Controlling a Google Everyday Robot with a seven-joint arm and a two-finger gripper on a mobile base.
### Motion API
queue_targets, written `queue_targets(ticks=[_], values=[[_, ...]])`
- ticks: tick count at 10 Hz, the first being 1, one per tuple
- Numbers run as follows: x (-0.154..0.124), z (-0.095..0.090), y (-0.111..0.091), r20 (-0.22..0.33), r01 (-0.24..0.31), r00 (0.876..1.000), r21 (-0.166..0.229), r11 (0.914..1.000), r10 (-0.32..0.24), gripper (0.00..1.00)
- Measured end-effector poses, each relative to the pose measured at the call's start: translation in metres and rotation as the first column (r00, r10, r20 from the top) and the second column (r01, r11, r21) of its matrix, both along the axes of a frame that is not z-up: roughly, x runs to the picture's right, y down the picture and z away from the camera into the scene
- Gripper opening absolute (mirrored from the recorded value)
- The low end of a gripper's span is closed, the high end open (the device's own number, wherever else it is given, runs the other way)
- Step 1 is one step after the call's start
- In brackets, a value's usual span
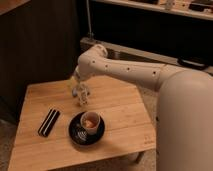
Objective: Stand the bottle upright
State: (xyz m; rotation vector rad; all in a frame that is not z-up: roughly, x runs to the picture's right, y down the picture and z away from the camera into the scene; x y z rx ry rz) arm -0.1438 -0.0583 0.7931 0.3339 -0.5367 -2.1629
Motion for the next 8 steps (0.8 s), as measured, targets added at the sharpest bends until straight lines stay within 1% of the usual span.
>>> queue_targets(ticks=[2, 4, 6, 8], values=[[-0.0042, -0.0011, 0.0008, 0.006, 0.004, 1.0, -0.001, 1.0, -0.004, 0.8], [0.0, 0.0, 0.0003, 0.002, 0.001, 1.0, 0.0, 1.0, -0.001, 0.8], [-0.0041, -0.0014, 0.0013, 0.008, 0.002, 1.0, -0.004, 1.0, -0.002, 0.8], [-0.001, -0.0005, 0.0004, 0.004, 0.001, 1.0, -0.001, 1.0, -0.001, 0.8]])
